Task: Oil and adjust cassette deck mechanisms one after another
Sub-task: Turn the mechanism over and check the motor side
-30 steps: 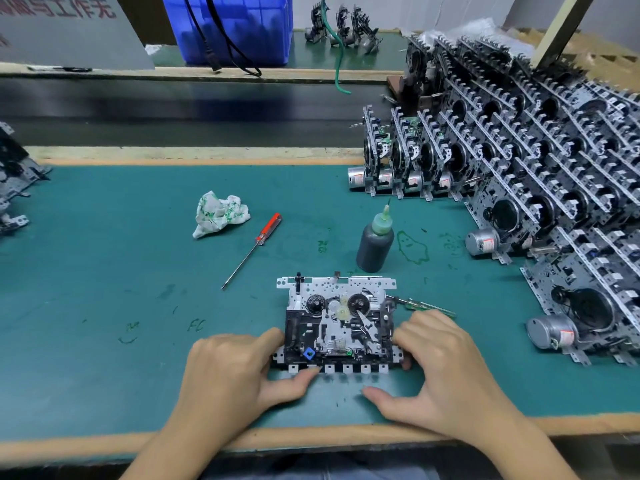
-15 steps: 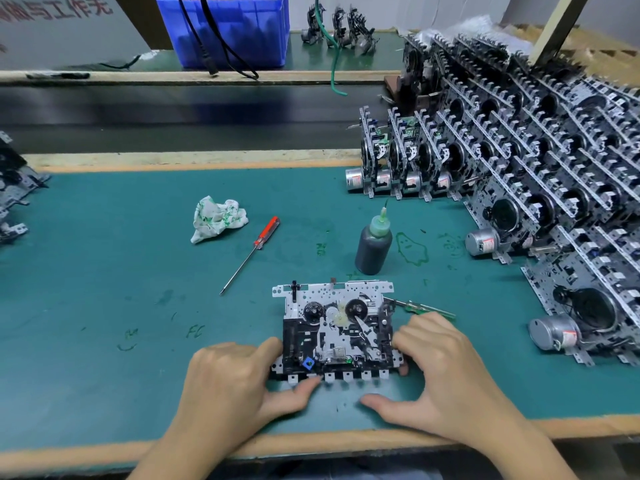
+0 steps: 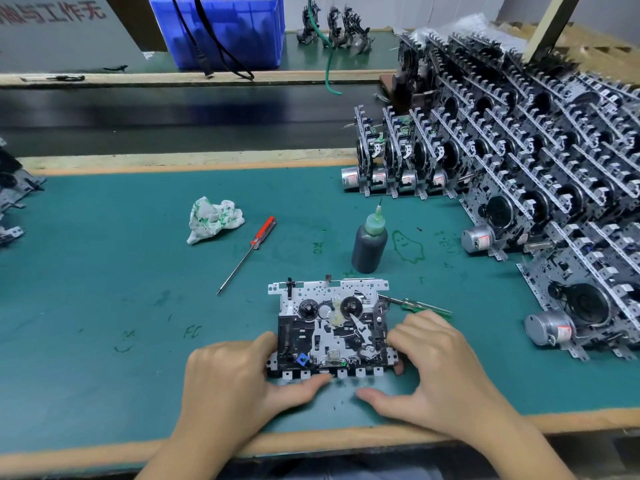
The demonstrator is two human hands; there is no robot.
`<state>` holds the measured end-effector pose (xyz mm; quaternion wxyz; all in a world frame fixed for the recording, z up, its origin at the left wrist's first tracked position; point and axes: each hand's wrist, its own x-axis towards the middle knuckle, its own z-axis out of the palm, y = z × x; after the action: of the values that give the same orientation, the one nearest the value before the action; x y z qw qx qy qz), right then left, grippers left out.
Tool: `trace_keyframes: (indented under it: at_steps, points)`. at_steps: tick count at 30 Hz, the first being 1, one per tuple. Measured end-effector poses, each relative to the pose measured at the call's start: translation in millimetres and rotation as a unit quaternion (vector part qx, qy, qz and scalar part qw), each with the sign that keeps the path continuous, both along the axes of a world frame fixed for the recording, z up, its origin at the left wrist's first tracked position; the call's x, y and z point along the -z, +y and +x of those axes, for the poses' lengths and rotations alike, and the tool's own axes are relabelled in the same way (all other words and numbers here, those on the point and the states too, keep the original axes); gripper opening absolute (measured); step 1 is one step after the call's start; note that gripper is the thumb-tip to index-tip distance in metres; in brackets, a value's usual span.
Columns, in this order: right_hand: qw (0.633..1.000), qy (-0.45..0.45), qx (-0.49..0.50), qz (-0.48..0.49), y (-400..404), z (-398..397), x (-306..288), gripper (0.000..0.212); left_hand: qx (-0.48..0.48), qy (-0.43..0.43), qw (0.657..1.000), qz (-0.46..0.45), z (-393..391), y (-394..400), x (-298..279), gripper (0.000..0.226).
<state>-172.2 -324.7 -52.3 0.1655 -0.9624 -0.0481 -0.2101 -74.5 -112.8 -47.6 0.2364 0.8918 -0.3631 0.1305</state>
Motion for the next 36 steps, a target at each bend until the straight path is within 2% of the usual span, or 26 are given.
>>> trace_keyframes:
  at_steps: [4,8,11,13,16,18,20,22,25,26,29,32,34,36]
  points:
    - [0.999,-0.024,0.027,-0.021,3,0,0,0.052,0.042,0.058,0.997,0.019,6,4,-1,0.084]
    - [0.999,-0.010,0.030,-0.025,3,0,-4,0.052,0.050,0.089,0.995,0.016,4,4,-5,0.082]
    - [0.999,0.027,-0.011,0.016,1,-2,-10,0.047,0.032,0.140,0.988,-0.054,1,4,-12,0.075]
    - [0.994,0.052,-0.037,0.093,4,-4,-14,0.041,0.021,0.187,0.975,-0.120,-1,6,-19,0.072]
    - [0.969,0.050,-0.033,0.241,11,-6,-21,0.036,0.016,0.212,0.959,-0.188,-4,7,-27,0.069]
    - [0.958,0.050,-0.044,0.279,14,-8,-27,0.040,-0.003,0.220,0.951,-0.216,-8,6,-33,0.074]
    - [0.949,0.090,-0.042,0.299,17,-9,-34,0.052,-0.034,0.219,0.949,-0.222,-10,5,-39,0.074]
    - [0.927,0.150,-0.004,0.342,19,-7,-41,0.061,-0.081,0.244,0.944,-0.209,-8,3,-43,0.075]
    - [0.850,0.259,-0.013,0.458,19,-2,-47,0.055,-0.126,0.283,0.938,-0.158,-6,0,-43,0.073]
    - [0.836,0.273,-0.023,0.476,17,0,-49,0.054,-0.135,0.291,0.936,-0.149,-6,0,-43,0.073]
    - [0.820,0.287,-0.034,0.493,17,3,-51,0.053,-0.156,0.303,0.934,-0.110,-6,2,-43,0.075]
    - [0.844,0.293,-0.016,0.448,17,0,-52,0.060,-0.169,0.275,0.946,-0.034,-8,7,-47,0.079]
    - [0.889,0.294,0.025,0.350,15,-4,-50,0.067,-0.183,0.192,0.964,0.014,-8,8,-52,0.079]
    - [0.932,0.277,0.076,0.223,13,-6,-47,0.064,-0.168,0.109,0.979,-0.027,-5,9,-55,0.063]
